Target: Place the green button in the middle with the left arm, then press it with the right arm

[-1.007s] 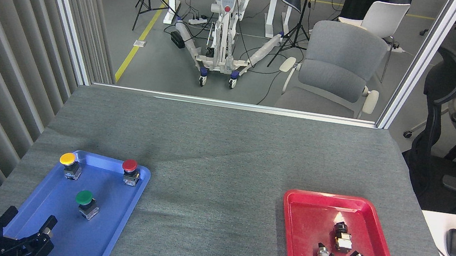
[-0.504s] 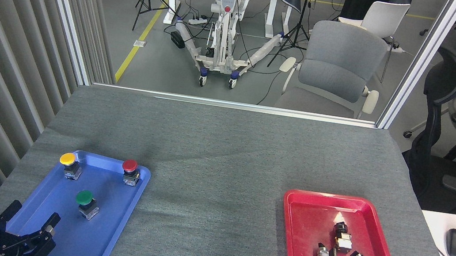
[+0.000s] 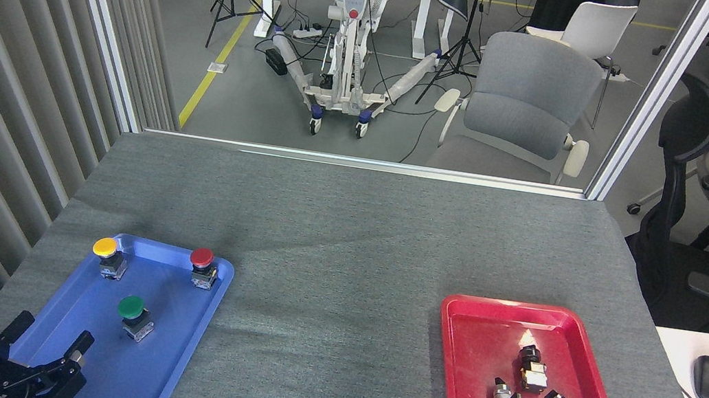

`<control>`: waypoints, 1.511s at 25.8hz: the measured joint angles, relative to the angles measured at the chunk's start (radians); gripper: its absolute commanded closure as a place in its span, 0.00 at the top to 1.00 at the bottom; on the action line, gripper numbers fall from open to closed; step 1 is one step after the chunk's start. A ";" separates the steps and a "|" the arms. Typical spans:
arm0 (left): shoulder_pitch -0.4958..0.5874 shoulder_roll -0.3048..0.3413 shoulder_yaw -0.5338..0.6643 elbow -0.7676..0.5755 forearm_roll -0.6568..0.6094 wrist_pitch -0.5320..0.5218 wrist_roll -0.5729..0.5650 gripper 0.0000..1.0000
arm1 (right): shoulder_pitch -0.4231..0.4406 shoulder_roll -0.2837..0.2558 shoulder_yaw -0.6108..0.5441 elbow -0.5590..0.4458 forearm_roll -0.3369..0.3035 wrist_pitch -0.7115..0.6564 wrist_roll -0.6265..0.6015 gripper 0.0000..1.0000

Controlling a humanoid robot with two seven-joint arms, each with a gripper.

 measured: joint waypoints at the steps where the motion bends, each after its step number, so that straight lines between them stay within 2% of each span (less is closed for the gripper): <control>1: -0.002 0.000 0.000 0.000 0.000 0.000 0.001 0.99 | 0.002 -0.001 -0.001 0.000 0.000 -0.001 0.000 1.00; 24: -0.001 0.000 0.001 0.007 -0.001 0.004 0.009 0.99 | 0.001 0.001 -0.004 -0.003 0.005 -0.007 -0.003 1.00; 39: -0.039 0.021 -0.001 0.109 -0.016 -0.015 0.018 0.99 | 0.002 0.010 -0.004 -0.009 0.020 -0.013 0.001 1.00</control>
